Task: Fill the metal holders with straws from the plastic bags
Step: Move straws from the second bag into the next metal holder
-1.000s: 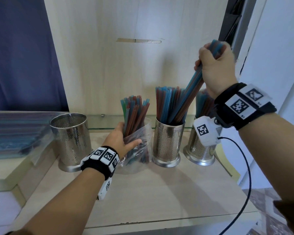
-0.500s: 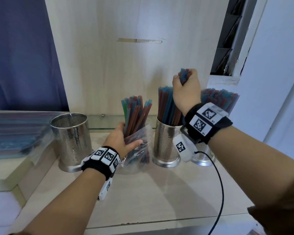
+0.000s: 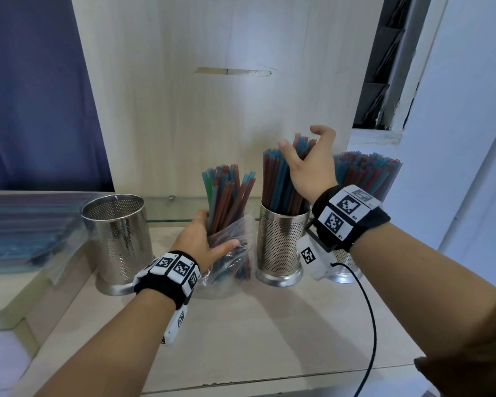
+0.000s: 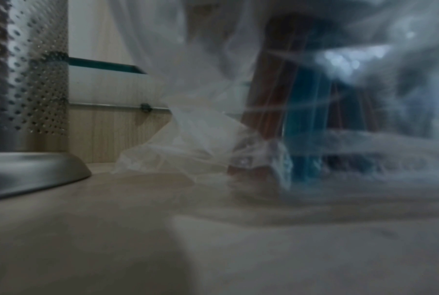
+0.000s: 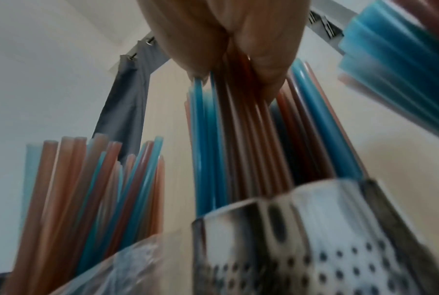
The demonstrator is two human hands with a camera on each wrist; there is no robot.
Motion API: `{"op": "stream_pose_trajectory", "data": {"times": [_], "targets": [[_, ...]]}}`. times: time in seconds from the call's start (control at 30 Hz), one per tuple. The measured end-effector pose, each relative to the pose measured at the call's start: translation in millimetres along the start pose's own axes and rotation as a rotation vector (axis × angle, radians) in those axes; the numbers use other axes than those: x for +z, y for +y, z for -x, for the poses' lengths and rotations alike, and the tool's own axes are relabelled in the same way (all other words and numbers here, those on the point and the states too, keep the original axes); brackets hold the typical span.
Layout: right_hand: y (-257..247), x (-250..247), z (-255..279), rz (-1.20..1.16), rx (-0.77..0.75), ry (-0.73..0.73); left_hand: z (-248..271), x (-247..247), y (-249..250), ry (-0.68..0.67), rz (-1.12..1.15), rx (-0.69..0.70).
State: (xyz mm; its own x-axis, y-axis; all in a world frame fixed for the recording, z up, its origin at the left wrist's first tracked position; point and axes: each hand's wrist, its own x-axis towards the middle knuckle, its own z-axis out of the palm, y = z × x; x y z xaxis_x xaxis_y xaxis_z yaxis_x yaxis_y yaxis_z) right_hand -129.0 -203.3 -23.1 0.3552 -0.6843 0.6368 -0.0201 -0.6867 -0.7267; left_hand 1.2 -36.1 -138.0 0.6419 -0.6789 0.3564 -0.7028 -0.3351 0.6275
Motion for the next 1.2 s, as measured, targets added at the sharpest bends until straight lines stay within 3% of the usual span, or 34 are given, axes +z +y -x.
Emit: {"op": "stream_pose_trajectory", "data": {"times": [0.13,0.27,0.47,0.7,0.87,1.0,1.13,1.2], "targets": [[-7,-11,-5,0.042,-0.133,-0.049,-1,1,-2,-0.005,-0.004,-0.004],[5,-20,8,0.154,-0.399,0.117,-1,1,-2,0.001,-0.002,-0.009],[41,-9,46,0.064,-0.188,0.011,-1,1,-1,0.000,-0.005,-0.010],[48,13,37,0.003,0.061,0.012,0,0,0,-0.004,0.006,-0.018],[33,12,24,-0.011,0.057,0.087,0,-1,2,-0.010,-0.013,-0.018],[26,13,29,0.251,0.096,0.100,1,-1,3,-0.005,0.006,-0.015],[33,7,28,0.039,0.089,-0.021,1,-1,2,-0.001,0.002,-0.013],[34,6,24,0.034,0.070,0.020,1,-1,2,0.001,-0.007,-0.012]]}}
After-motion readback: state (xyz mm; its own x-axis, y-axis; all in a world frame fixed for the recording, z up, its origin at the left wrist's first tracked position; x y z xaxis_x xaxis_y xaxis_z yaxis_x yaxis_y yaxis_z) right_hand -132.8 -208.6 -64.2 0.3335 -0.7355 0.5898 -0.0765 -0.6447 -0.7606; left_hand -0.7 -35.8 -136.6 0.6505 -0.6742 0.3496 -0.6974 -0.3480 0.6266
